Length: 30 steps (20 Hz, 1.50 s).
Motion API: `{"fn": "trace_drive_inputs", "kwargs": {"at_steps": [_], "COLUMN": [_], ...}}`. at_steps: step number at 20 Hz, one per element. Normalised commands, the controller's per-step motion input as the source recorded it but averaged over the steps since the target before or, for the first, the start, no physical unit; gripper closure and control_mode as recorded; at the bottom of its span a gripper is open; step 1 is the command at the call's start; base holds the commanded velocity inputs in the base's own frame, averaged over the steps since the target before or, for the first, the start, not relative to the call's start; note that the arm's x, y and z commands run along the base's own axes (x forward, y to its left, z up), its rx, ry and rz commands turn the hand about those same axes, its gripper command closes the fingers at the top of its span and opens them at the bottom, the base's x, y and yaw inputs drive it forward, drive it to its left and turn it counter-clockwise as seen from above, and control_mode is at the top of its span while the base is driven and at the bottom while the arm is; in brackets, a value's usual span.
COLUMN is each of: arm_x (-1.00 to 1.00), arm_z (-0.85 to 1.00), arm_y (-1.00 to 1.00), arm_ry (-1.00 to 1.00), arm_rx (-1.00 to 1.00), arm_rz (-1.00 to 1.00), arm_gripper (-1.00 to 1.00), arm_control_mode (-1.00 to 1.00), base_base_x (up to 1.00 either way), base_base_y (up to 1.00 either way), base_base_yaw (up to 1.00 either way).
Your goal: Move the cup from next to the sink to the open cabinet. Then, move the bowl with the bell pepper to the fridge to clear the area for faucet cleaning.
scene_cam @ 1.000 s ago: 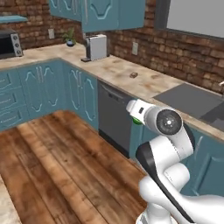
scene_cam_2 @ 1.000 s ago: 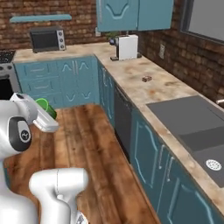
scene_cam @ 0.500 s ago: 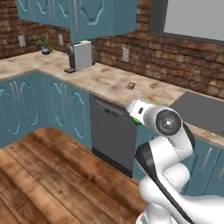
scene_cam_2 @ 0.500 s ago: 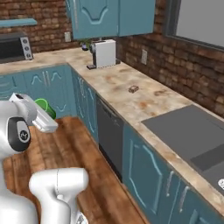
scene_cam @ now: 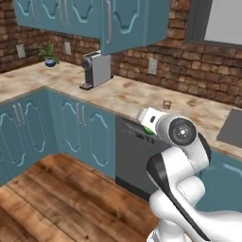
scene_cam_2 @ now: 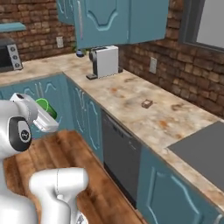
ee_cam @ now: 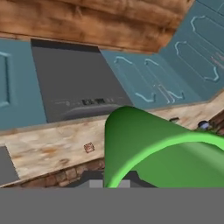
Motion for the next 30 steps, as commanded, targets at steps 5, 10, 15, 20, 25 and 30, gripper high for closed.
{"fn": "trace_drive_inputs", "kwargs": {"at_steps": [5, 10, 15, 20, 25, 30], "arm_x": [0.00, 0.00, 0.00, 0.00, 0.00, 0.00], "arm_z": [0.00, 0.00, 0.00, 0.00, 0.00, 0.00], "arm_y": [0.00, 0.00, 0.00, 0.00, 0.00, 0.00], "arm_ry": [0.00, 0.00, 0.00, 0.00, 0.00, 0.00], "arm_rx": [0.00, 0.00, 0.00, 0.00, 0.00, 0.00], "arm_rz": [0.00, 0.00, 0.00, 0.00, 0.00, 0.00], "arm_gripper": [1.00, 1.00, 1.00, 1.00, 1.00, 1.00], "arm_control_mode": [1.00, 1.00, 1.00, 1.00, 1.00, 1.00], "base_base_x": [1.00, 1.00, 1.00, 1.00, 1.00, 1.00], "base_base_y": [0.94, 0.99, 1.00, 1.00, 1.00, 0.94], "base_base_yaw": [-0.26, -0.31, -0.46, -0.51, -0.57, -0.65]}}
